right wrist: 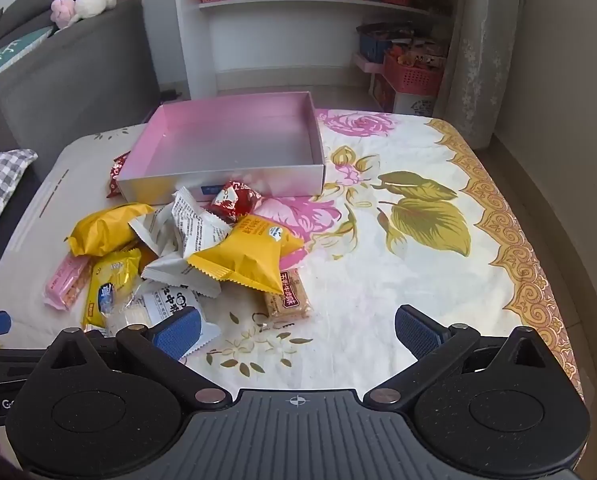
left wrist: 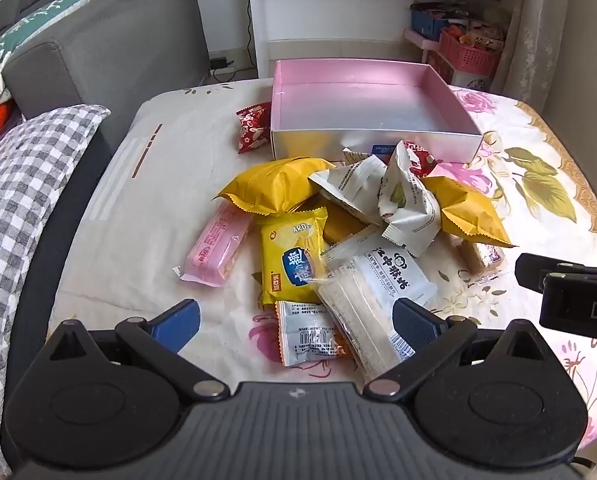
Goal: Organize snacks
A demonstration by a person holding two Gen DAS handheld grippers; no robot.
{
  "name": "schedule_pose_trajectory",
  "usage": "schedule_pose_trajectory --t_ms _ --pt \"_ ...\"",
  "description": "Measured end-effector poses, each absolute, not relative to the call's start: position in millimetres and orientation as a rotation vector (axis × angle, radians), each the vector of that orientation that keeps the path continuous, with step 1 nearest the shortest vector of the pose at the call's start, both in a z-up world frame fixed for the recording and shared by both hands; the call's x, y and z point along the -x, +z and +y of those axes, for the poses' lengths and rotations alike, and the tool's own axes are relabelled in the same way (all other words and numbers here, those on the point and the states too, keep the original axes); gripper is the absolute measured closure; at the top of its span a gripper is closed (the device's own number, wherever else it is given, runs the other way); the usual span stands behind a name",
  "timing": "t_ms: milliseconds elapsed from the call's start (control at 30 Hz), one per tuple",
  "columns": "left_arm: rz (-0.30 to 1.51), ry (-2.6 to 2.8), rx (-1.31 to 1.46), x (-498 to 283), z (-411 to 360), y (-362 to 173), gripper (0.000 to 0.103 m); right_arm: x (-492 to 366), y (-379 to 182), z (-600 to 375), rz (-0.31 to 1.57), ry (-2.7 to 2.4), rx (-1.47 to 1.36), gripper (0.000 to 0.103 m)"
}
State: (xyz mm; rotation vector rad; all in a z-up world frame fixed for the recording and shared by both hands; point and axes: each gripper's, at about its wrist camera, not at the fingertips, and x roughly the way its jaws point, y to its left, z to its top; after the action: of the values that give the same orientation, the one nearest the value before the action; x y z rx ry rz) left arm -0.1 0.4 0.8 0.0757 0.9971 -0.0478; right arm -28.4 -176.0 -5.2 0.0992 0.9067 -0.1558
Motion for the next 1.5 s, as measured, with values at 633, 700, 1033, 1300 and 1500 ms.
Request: schedule_pose_trajectory --t_ms 633,700,1033,1300,1500 --pt "0.991 -0.015 -0.087 2.0 7.9 1.0 0.000 28.5 -8.7 -172.2 0.924 -0.156 -0.075 0.000" --pt "0.990 -0.014 -0.088 2.2 8.5 0.7 0.000 29.1 -7.7 -170.2 0.927 -0.152 -0.067 0.000" --pt "0.995 -0.007 -0.088 1.7 9.5 -1.6 0.000 27.5 -10.0 -168.2 0.934 -0.148 -0.058 0.000" --pt "0.995 -0.005 -0.088 2.4 10.4 -2.6 0.000 27.6 -11.1 -168.3 0.936 -0.148 -0.057 0.000" --pt "0.996 -0.002 -0.086 1.6 11.1 -2.1 0.000 27.0 -12.0 -168.3 0.937 -0.146 -0.056 0.000"
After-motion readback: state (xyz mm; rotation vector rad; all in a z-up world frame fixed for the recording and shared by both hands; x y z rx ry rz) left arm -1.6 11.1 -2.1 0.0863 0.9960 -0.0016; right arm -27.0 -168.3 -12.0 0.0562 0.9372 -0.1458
